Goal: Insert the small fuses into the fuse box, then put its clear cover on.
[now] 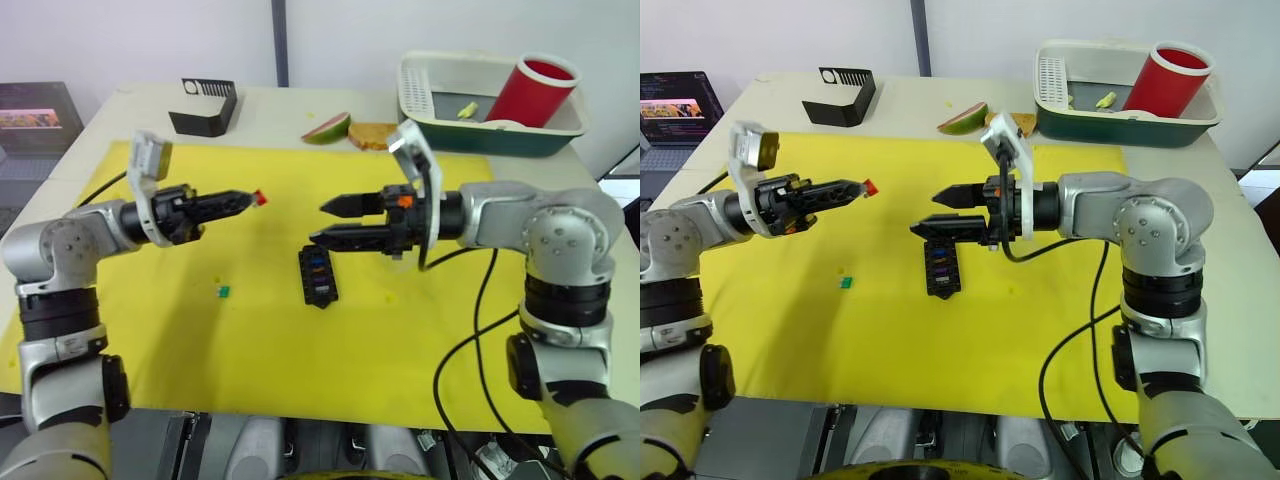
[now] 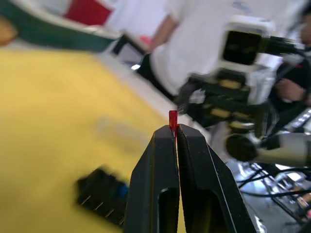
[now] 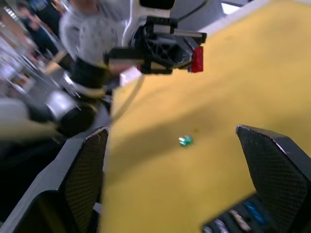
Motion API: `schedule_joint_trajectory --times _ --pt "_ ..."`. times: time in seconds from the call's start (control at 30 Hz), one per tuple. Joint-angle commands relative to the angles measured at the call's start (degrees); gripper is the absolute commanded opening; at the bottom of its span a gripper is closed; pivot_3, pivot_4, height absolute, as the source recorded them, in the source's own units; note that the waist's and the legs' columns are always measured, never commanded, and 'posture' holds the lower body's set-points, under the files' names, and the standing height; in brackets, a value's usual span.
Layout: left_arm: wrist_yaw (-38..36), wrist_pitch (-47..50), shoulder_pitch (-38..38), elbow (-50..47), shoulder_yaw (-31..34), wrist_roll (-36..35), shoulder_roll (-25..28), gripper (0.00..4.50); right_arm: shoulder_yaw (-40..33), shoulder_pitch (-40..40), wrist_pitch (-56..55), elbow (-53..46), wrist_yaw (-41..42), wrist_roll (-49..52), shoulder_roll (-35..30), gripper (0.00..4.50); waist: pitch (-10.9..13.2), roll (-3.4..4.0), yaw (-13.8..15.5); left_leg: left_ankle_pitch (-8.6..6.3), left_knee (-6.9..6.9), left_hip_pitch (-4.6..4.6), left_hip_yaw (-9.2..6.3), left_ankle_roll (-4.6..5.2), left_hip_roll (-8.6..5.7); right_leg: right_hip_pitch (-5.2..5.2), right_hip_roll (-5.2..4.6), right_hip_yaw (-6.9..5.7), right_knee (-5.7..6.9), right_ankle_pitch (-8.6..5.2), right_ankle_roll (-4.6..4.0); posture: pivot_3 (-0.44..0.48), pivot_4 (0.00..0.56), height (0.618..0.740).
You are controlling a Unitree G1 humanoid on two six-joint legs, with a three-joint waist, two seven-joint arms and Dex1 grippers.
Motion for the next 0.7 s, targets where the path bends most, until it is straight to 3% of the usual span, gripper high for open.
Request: schedule_joint_trajectory --times 0.03,0.13,0.23,0.33,0.7 --pt "5.7 1.2 -1.6 -5.8 3.0 -6.6 -2.0 0.05 -5.0 -2.8 3.4 2.2 -4.0 4.0 1.6 4.50 0.0 0.00 0.0 0.00 0.00 0.00 0.00 0.00 0.00 0.00 0.00 0.00 0.00 0.00 0.00 0.000 0.150 0.740" --pt "8.9 0.9 -1.9 -7.8 2.8 -9.6 -3.3 0.05 -6.8 -4.6 4.3 4.3 -6.4 5.6 3.0 4.50 0.0 0.00 -0.1 0.05 -0.02 0.00 0.02 -0.08 0.00 -0.01 0.01 0.00 0.00 0.00 0.00 0.000 0.150 0.740" --pt "11.1 0.3 -2.0 -8.2 2.5 -11.9 -3.6 0.00 -7.3 -5.5 4.5 4.8 -7.8 7.0 4.3 3.55 0.0 0.00 -0.1 0.05 -0.02 0.00 0.03 -0.09 -0.01 -0.01 0.03 0.00 0.01 0.00 0.00 0.000 0.150 0.740" --pt "12.3 -0.6 -1.5 -8.4 1.6 -13.2 -3.5 0.00 -7.0 -5.8 3.9 4.5 -8.9 7.8 5.3 2.15 0.0 0.00 -0.1 0.05 -0.03 0.00 0.04 -0.10 -0.01 -0.02 0.06 0.00 0.01 0.00 0.00 0.000 0.150 0.740" --pt "12.6 -3.1 -0.1 -7.9 -1.5 -14.8 -2.1 0.00 -7.0 -6.3 1.9 4.4 -11.4 10.3 6.1 2.15 0.0 0.00 -0.1 0.05 -0.03 0.00 0.07 -0.09 -0.02 -0.02 0.10 0.00 0.00 0.00 0.00 0.000 0.150 0.740"
